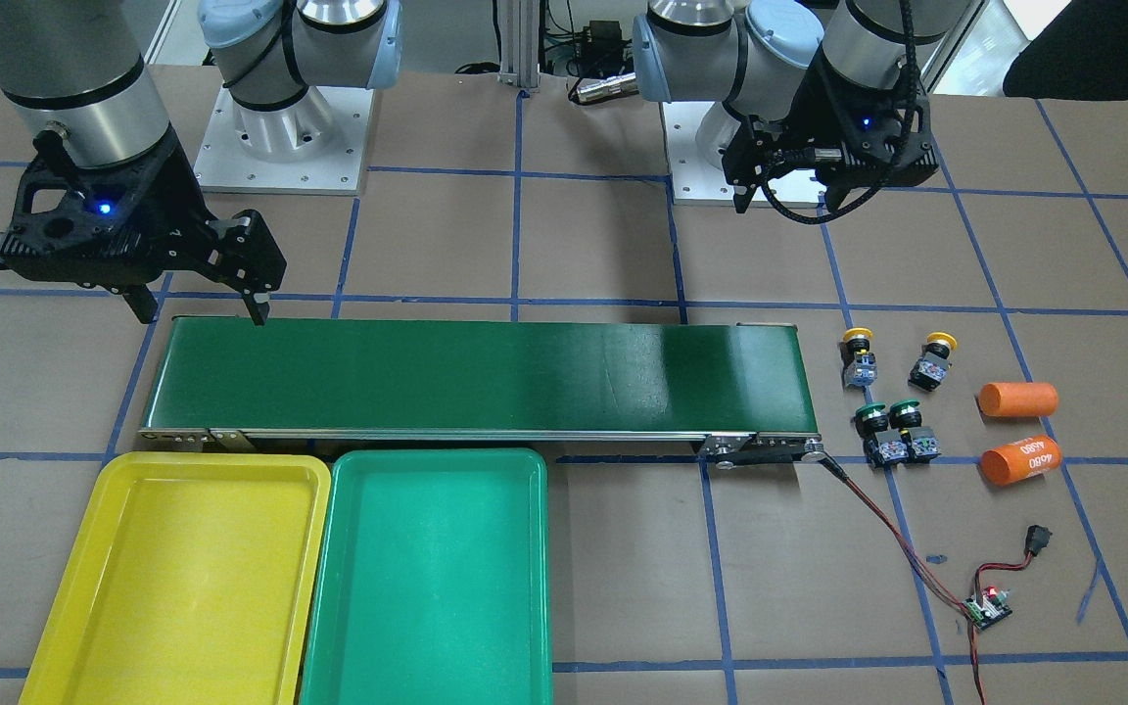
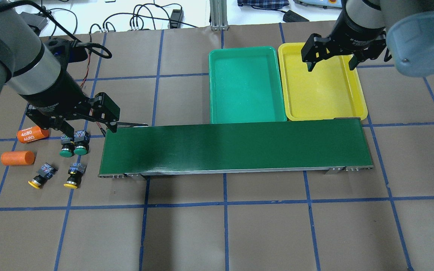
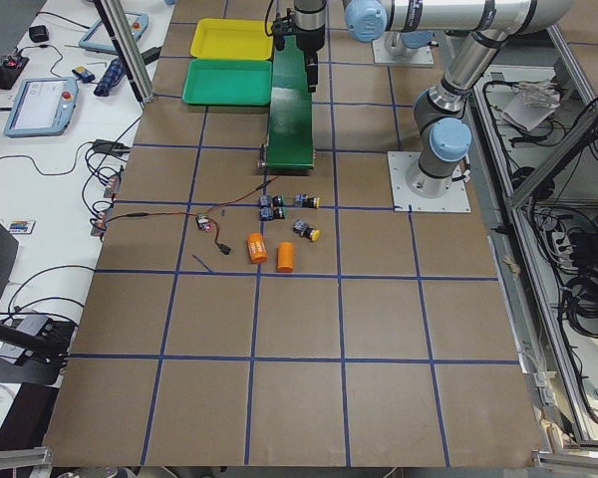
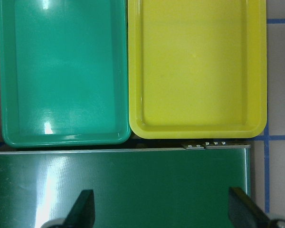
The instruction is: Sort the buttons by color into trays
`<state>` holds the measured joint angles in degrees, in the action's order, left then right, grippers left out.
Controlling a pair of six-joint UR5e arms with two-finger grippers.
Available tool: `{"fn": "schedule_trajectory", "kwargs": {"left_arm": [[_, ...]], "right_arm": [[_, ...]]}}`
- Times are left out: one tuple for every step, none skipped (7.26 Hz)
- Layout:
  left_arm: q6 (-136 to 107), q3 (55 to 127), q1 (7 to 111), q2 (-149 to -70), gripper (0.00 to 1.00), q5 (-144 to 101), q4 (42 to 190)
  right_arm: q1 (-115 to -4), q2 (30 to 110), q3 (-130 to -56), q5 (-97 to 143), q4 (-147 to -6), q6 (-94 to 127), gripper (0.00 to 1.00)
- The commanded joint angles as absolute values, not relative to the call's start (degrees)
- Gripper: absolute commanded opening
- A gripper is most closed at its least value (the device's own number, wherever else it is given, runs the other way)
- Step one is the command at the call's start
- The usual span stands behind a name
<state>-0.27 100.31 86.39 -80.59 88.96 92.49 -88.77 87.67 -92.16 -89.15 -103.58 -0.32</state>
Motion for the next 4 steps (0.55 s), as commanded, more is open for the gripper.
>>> {"fn": "schedule_trajectory", "kwargs": {"left_arm": [[-0.3, 100.4, 86.4, -80.6, 1.0, 88.9, 92.5], [-0.3, 100.4, 86.4, -80.7, 1.0, 88.9, 92.5], [-0.3, 100.4, 86.4, -80.4, 1.0, 89.5, 93.1], [-0.3, 100.5, 86.0, -80.1, 1.0, 89.5, 93.6]], "right_arm": [[-88.8, 87.4, -92.2, -89.0, -103.8, -0.3, 1.0], [-88.8, 87.4, -92.3, -89.1, -103.7, -0.2, 1.0], [-88.8, 87.5, -92.3, -89.2, -103.8, 0.0, 1.0], [-88.8, 87.7, -92.3, -88.9, -103.7, 0.3, 1.0]]}}
